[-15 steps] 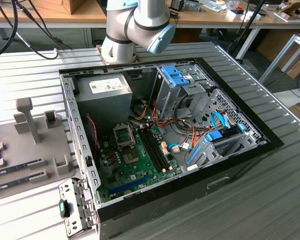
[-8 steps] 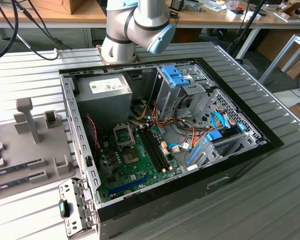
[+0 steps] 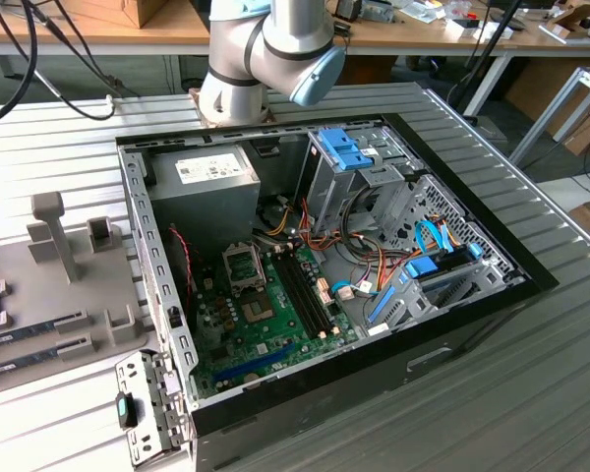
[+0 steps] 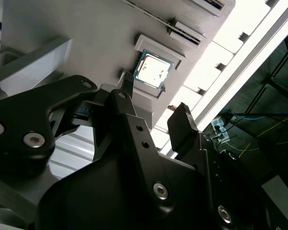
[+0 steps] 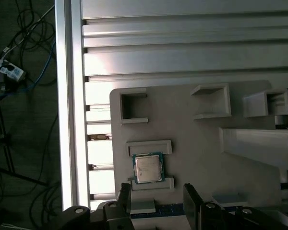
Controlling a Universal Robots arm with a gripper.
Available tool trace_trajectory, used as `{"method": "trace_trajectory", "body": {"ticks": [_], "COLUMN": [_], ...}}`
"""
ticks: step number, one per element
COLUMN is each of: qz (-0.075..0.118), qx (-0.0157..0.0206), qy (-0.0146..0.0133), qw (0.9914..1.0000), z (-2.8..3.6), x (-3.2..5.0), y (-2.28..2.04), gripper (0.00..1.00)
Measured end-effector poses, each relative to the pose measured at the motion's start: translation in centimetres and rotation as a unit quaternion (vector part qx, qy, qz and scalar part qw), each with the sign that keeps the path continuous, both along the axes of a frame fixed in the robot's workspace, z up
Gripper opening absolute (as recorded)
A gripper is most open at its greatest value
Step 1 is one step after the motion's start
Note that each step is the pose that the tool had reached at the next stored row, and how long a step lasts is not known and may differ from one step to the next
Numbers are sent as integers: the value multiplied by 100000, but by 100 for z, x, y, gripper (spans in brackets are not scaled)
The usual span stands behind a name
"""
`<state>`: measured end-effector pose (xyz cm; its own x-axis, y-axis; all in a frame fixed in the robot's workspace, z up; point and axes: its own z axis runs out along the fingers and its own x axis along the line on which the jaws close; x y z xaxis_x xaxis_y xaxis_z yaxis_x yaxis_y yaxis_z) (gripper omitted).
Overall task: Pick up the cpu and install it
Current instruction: 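Pick up the cpu and move it towards the insertion slot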
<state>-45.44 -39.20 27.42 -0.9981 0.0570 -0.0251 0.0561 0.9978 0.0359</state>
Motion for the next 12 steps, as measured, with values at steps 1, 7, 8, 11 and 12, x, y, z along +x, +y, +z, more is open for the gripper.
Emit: {"method": "trace_trajectory", "body": {"ticks": [1,7,8,11,12], "qz": [2,2,2,3,2], "qx": [-1,1,-1,1,1], "qy": [2,0,3,2,1], "qw": [100000,100000,100000,100000,100000], "z": [-4,-28,-31,-44,-47], "x": [0,0,0,0,0], "y": [0,0,0,0,0], "gripper": [56,56,56,56,56]}}
